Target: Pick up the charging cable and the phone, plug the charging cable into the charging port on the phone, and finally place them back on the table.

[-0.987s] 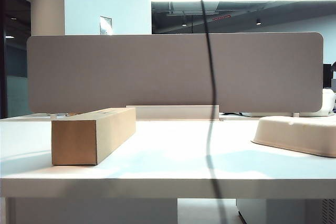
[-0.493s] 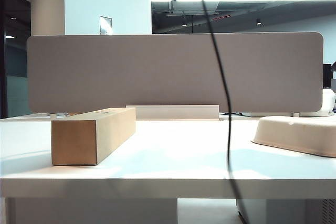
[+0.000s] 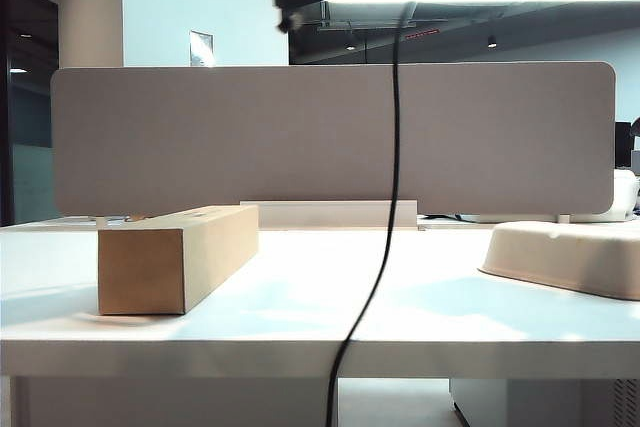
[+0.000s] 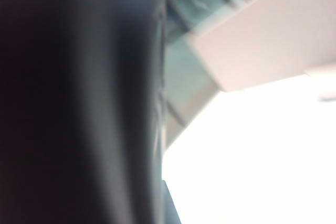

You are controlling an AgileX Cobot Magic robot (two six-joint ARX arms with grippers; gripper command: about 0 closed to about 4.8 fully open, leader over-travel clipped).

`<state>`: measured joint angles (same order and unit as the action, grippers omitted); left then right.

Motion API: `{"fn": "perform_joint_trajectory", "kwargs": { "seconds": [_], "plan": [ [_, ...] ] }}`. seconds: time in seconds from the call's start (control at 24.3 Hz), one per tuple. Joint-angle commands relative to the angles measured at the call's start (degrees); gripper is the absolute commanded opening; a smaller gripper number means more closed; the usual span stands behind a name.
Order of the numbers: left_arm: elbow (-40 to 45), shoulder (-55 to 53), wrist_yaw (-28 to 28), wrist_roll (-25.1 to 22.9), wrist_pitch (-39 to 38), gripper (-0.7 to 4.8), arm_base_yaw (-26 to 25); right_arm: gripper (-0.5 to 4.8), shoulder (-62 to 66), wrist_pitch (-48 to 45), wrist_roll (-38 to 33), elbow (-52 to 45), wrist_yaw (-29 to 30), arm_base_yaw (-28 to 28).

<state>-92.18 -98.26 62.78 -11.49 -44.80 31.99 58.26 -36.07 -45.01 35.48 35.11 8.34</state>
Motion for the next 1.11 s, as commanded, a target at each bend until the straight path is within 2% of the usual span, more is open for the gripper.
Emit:
{"fn": "perform_joint_trajectory", "kwargs": {
  "seconds": [0.04, 0.12, 0.21, 0.25, 0.7, 0.82, 1.11],
  "plan": [
    [-0.24, 1.16, 0.20, -0.50, -3.54, 1.74, -3.72, -0.04, 0.22, 8.76, 1.99, 0.46, -8.46, -0.04],
    [-0.24, 1.81, -0.02, -0.50, -4.46, 0.76, -6.60, -0.04, 1.03, 12.79, 1.99, 0.46, -13.66, -0.11],
    [-0.22, 2.21, -0.04, -0.50, -4.92, 0.08, -8.74, -0.04, 2.84, 14.32, 1.97, 0.44, -15.61, -0.11],
    [-0.22, 2.43, -0.13, -0.52, -5.07, -0.06, -9.42, -0.04, 3.80, 14.49, 1.88, 0.44, -15.74, -0.11],
    [-0.22, 2.45, -1.14, -0.57, -6.38, -0.06, -9.55, -0.04, 18.86, 18.21, 1.33, 0.44, -16.66, -0.13],
    [-0.22, 2.45, -1.11, -1.95, -6.97, -0.06, -9.53, -0.04, 21.75, 18.64, 1.05, 0.44, -18.67, -0.15],
    [-0.22, 2.45, -1.11, -2.03, -6.99, -0.06, -9.55, -0.04, 22.64, 27.10, -0.39, 0.44, -25.27, -0.17]
  ]
}}
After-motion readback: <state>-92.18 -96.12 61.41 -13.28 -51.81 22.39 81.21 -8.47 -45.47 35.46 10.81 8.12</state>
